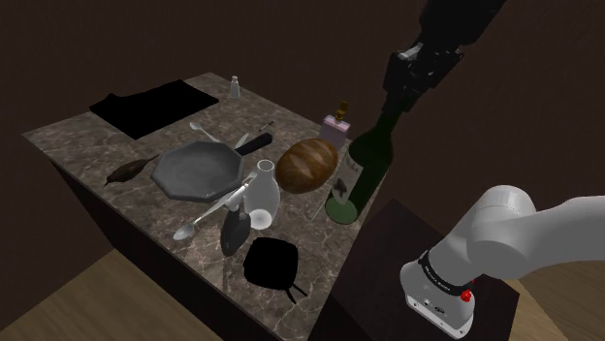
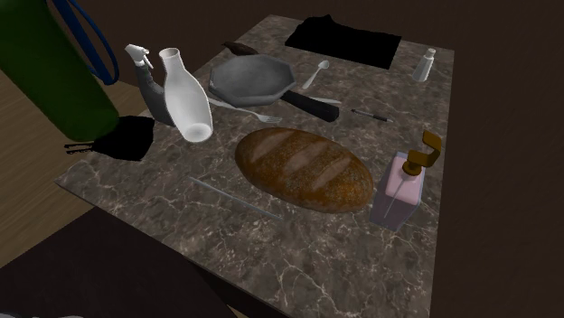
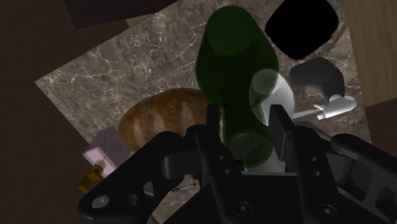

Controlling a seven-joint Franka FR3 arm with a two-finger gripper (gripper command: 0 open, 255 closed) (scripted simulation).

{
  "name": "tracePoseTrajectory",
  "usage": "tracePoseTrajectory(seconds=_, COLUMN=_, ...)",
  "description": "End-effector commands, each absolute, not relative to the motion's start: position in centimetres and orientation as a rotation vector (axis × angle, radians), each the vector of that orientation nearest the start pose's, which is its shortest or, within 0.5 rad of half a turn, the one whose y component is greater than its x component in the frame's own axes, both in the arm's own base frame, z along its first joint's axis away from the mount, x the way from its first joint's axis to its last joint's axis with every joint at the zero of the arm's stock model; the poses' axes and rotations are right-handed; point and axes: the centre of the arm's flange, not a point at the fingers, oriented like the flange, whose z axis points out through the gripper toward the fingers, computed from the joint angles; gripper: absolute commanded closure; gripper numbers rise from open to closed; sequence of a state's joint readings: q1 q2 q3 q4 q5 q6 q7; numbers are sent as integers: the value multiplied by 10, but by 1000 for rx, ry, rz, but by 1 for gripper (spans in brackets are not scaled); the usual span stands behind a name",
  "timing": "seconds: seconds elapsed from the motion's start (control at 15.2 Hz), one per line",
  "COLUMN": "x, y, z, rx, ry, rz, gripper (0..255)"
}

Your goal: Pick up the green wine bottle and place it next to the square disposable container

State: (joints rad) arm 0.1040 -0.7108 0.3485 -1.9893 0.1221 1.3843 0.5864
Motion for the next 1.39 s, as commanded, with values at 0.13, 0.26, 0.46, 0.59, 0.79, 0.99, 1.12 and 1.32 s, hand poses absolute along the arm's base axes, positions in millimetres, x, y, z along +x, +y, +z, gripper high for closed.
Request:
tracePoseTrajectory(seconds=0.13, x=254, y=204, z=676, rx=-3184, ry=285, rz=-181, gripper=255)
tracePoseTrajectory(seconds=0.26, x=254, y=204, z=666, rx=-3184, ry=285, rz=-181, gripper=255)
tracePoseTrajectory(seconds=0.46, x=254, y=204, z=650, rx=-3184, ry=285, rz=-181, gripper=255)
tracePoseTrajectory(seconds=0.59, x=254, y=204, z=639, rx=-3184, ry=285, rz=-181, gripper=255)
tracePoseTrajectory(seconds=0.79, x=254, y=204, z=623, rx=-3184, ry=285, rz=-181, gripper=255)
tracePoseTrajectory(seconds=0.99, x=254, y=204, z=608, rx=-3184, ry=285, rz=-181, gripper=255)
tracePoseTrajectory(seconds=1.12, x=254, y=204, z=597, rx=-3184, ry=285, rz=-181, gripper=255)
tracePoseTrajectory(seconds=1.32, x=254, y=204, z=581, rx=-3184, ry=285, rz=-181, gripper=255)
